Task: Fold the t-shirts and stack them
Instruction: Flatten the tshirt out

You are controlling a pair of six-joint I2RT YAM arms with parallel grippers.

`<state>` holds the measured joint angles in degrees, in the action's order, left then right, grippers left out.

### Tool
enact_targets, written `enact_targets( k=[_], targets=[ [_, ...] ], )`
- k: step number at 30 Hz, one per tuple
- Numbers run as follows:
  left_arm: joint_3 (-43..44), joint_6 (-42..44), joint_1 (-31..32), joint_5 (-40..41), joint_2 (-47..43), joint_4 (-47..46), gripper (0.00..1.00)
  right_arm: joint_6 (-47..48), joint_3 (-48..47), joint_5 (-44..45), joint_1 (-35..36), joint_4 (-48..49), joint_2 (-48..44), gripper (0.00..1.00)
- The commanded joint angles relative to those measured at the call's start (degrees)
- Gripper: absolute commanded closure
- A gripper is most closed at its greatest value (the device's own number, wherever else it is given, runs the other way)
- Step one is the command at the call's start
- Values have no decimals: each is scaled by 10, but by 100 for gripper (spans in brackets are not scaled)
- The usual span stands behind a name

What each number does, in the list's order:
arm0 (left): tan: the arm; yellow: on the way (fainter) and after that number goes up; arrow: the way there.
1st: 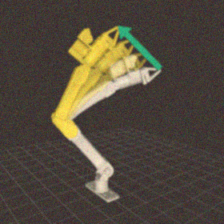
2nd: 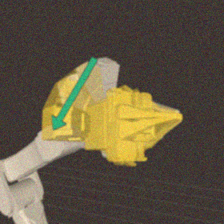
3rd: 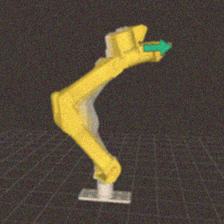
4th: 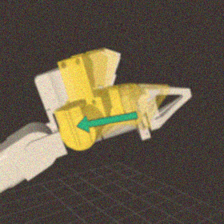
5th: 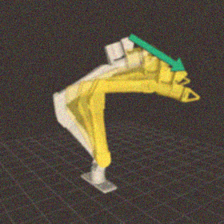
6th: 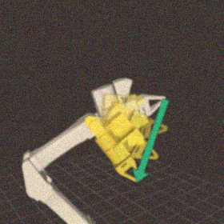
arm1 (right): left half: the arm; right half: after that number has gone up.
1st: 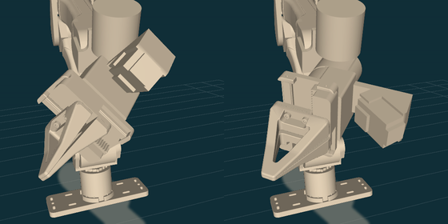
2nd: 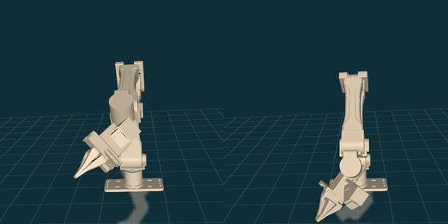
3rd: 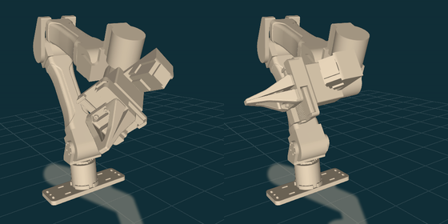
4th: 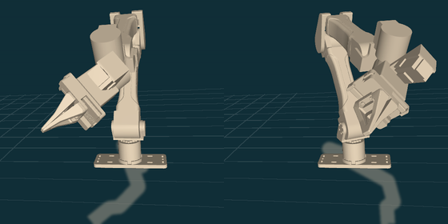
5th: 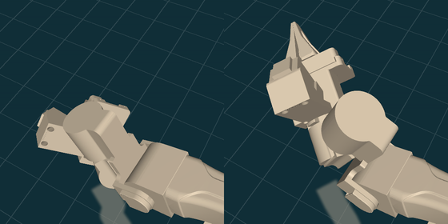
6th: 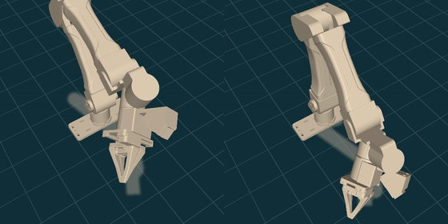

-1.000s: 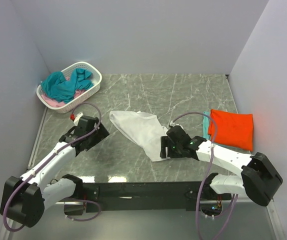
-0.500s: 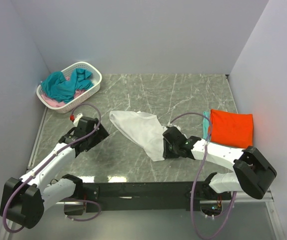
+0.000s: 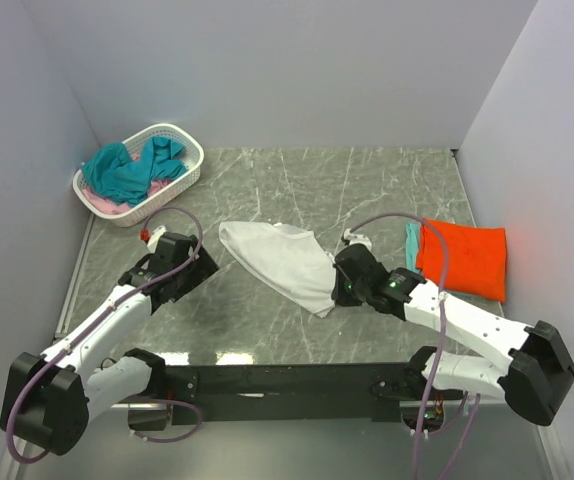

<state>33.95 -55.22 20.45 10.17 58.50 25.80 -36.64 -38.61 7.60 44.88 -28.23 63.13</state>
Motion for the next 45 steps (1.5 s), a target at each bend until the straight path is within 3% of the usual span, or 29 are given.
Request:
enact_targets(
  k=[1, 8, 12, 19, 26, 32, 41, 42, 44, 45],
  targets=[
    [-5, 1, -1, -16, 0, -31, 1, 21, -73, 51, 4, -31, -31, 100],
    [-13, 24, -1, -60, 7, -74, 1, 77, -232, 149, -31, -45, -32, 100],
    [-12, 35, -1, -74, 27, -89, 1, 109, -291, 107, -137, -39, -28, 100],
    [15, 56, -1, -122, 112, -156, 3, 144, -310, 71, -233, -24, -20, 100],
    [62, 75, 20, -219, 224, -244, 10, 152, -299, 39, -277, -18, 1, 100],
    [158, 78, 48, -266, 346, -284, 17, 155, -282, 30, -301, -9, -6, 100],
    [305, 98, 64, -269, 495, -266, 53, 160, -259, 1, -334, 7, -20, 100],
    [316, 100, 65, -268, 502, -268, 63, 161, -260, -1, -335, 7, -21, 100],
    [348, 106, 69, -263, 519, -263, 73, 161, -263, -5, -340, 5, -25, 100],
    [356, 107, 69, -258, 523, -261, 92, 162, -268, -9, -341, 5, -29, 100]
  ],
)
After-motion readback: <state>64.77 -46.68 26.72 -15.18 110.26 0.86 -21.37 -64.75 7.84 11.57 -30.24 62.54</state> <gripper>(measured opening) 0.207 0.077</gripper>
